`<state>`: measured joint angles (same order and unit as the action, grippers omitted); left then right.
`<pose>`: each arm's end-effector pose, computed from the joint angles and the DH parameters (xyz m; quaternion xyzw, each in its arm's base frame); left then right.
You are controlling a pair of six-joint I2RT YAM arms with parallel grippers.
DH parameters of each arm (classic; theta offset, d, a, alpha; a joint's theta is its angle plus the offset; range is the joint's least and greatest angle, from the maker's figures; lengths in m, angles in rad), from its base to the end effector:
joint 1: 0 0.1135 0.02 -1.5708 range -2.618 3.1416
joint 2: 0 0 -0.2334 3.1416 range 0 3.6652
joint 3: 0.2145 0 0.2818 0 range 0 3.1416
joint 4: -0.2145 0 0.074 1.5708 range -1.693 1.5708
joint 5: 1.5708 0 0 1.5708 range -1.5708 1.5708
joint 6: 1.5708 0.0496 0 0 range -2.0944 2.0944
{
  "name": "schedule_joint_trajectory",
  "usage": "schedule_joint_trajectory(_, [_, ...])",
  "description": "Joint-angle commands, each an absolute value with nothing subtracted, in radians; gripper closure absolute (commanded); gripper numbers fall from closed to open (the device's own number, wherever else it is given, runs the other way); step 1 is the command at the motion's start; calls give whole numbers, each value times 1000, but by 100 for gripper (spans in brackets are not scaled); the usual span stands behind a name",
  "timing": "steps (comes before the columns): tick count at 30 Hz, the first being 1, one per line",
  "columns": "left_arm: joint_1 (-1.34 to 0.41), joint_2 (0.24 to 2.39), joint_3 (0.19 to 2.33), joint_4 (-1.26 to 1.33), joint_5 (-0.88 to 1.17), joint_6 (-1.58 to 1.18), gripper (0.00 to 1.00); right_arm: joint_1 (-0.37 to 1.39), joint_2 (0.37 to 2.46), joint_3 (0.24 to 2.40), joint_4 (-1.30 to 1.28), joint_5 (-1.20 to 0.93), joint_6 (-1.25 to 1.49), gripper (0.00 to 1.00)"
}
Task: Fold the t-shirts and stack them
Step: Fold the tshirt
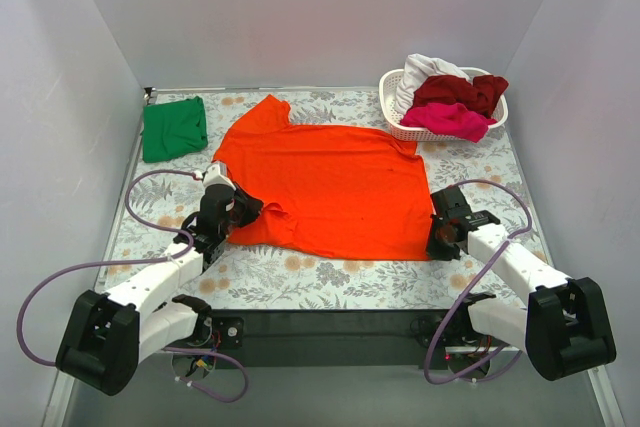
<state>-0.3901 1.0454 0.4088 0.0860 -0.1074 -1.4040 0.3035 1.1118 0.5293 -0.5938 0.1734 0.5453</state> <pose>0.2472 -0.0959 0.1355 -0.4460 0.7491 -0.3518 0.3408 0.2189 0.0596 0.1079 0.1347 0.9677 0.0030 0.2129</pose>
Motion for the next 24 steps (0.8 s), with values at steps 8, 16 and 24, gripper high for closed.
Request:
schedule_joint_trajectory(8, [-388,1118,495,202,-146,-1281,100,310,1250,704,-568,227,456,99])
schedule_joint_trajectory(16, [-377,1239,515,324,-118,-1194,100,310,1405,831,-522,222,391,99])
schedule_joint_trajectory(24, [-371,1380,598,414,-46,-1123,100,308,1508,910,-511,241,351,99])
